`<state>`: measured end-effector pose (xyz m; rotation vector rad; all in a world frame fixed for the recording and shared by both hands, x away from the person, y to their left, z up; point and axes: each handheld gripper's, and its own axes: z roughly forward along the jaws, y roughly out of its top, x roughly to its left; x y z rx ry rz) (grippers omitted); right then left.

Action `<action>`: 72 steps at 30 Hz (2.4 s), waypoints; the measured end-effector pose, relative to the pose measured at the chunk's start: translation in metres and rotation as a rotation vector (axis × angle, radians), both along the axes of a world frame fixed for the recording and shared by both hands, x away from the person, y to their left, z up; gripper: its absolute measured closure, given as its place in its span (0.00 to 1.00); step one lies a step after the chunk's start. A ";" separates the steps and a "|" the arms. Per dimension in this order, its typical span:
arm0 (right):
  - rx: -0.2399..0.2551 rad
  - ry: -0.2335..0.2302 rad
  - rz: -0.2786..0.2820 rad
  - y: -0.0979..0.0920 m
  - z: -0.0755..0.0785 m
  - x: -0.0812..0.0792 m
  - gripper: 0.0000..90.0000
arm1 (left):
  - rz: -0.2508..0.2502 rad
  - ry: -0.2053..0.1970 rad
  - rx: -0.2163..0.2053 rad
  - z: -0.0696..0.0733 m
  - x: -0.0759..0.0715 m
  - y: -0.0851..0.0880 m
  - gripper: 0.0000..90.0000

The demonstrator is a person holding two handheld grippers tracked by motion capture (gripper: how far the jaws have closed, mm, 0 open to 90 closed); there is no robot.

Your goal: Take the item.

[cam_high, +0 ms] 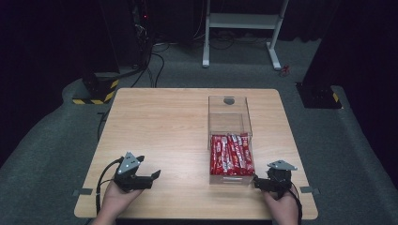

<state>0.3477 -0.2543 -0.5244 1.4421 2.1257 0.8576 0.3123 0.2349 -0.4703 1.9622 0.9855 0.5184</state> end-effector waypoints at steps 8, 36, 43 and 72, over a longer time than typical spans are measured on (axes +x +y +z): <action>-0.001 -0.001 0.001 0.000 0.000 0.000 0.10 | -0.032 -0.010 0.004 0.004 0.003 -0.016 0.16; -0.002 0.002 0.019 0.001 0.000 -0.001 0.10 | -0.136 0.008 -0.006 0.013 0.013 -0.077 0.17; -0.003 0.000 0.021 0.001 0.000 -0.001 0.10 | -0.152 0.012 -0.018 0.015 0.015 -0.085 0.17; -0.004 -0.004 0.035 0.002 0.000 -0.002 0.10 | -0.195 0.006 -0.128 0.028 0.017 -0.132 0.18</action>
